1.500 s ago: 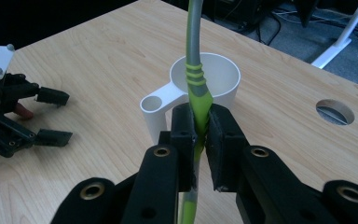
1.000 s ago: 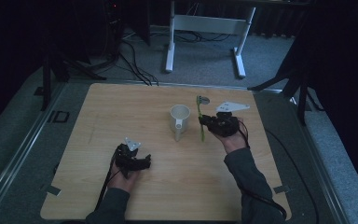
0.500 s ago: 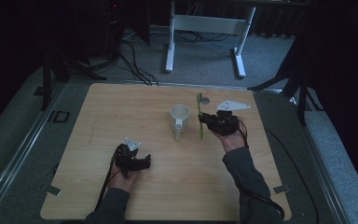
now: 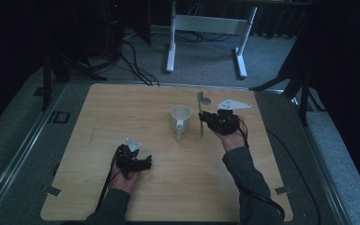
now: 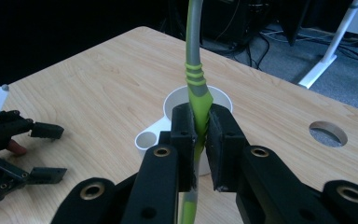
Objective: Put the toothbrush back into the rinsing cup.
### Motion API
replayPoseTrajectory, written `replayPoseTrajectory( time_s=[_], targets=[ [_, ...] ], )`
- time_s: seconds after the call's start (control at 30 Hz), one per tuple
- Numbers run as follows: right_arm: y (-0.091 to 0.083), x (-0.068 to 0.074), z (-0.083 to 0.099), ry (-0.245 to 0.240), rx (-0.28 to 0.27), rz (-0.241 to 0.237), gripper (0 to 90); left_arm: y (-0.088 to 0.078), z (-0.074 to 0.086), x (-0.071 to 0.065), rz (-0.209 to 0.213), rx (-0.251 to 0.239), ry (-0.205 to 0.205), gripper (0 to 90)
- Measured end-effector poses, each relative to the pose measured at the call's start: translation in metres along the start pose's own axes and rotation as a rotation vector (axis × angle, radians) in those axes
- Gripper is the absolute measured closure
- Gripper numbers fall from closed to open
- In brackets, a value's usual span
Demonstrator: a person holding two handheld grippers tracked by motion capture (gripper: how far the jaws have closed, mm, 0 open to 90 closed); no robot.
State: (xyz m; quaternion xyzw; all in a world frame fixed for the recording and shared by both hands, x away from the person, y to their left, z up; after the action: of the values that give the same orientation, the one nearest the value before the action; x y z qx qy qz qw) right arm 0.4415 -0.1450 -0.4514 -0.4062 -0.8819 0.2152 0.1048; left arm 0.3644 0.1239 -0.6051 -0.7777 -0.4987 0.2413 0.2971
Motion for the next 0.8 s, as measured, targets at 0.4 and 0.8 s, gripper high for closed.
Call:
replayPoseTrajectory(
  time_s=[0.4, 0.8],
  targets=[
    [0.0021, 0.0012, -0.0052, 0.014, -0.020, 0.003, 81.5, 0.0000, 0.0000, 0.0000, 0.001, -0.001, 0.000, 14.3],
    [0.0045, 0.0031, -0.0103, 0.021, -0.030, 0.002, 81.5, 0.0000, 0.0000, 0.0000, 0.001, 0.000, 0.000, 14.3]
  ],
)
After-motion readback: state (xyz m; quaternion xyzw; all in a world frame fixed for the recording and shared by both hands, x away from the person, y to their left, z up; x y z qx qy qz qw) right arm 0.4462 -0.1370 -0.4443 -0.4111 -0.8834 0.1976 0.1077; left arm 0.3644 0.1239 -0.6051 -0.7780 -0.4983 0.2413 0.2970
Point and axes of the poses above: each handheld gripper's, and its own axes: y roughly forward along the jaws, z roughly out of its underside, x roughly to its left, the point moved 6 cm from there along y, roughly forward along the jaws, and after that the axes turned 6 degrees about z, right-handed, at the moved point
